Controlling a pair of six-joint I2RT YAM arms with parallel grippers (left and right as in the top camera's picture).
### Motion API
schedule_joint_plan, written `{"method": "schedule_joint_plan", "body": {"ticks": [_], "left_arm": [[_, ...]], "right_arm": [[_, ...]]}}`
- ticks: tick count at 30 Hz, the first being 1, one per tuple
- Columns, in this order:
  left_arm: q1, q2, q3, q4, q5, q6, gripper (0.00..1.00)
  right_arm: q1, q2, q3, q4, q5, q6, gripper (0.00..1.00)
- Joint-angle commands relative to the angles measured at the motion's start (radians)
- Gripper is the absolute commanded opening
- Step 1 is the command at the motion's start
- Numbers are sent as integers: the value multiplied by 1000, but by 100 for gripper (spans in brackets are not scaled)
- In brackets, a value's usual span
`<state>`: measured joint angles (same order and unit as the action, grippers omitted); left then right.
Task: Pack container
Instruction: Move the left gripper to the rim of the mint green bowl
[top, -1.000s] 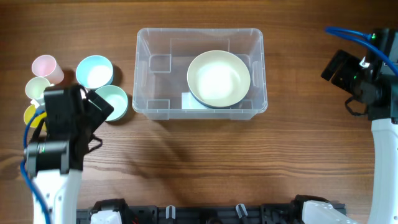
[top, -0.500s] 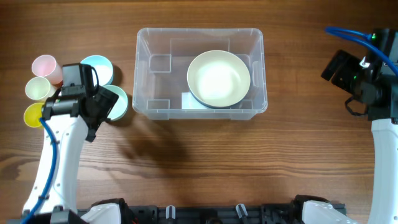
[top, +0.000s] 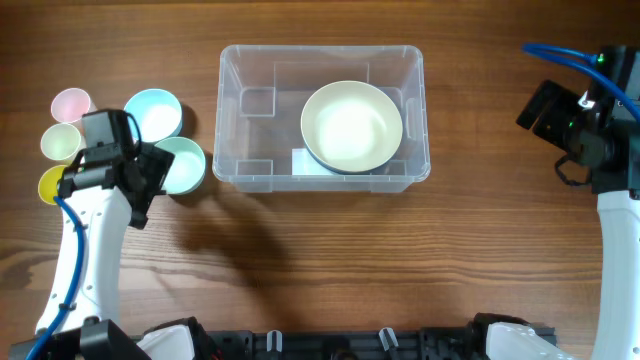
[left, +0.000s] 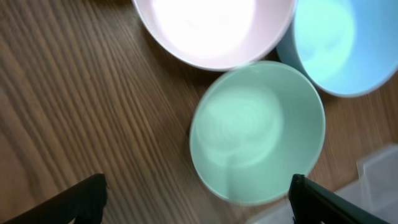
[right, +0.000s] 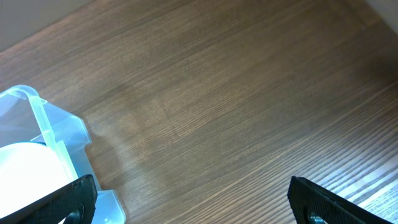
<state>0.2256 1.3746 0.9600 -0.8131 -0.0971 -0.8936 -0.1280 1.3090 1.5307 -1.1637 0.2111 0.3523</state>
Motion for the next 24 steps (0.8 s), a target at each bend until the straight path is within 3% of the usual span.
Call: {"method": "schedule_joint_plan", "body": {"ticks": [1, 18, 20, 21, 24], "left_arm": [[48, 10, -55, 79, 91, 43, 89], [53, 209, -77, 244, 138, 52, 87], [53, 240, -77, 276, 157, 52, 68], [53, 244, -77, 297, 177, 52, 47], [53, 244, -77, 308, 187, 52, 38]], "right_arm": [[-3, 10, 19, 3, 17, 14, 99], [-3, 10, 19, 3, 17, 15, 99], [-3, 10, 19, 3, 17, 14, 100], [-3, 10, 19, 3, 17, 15, 99], [-3, 10, 19, 3, 17, 14, 100]]}}
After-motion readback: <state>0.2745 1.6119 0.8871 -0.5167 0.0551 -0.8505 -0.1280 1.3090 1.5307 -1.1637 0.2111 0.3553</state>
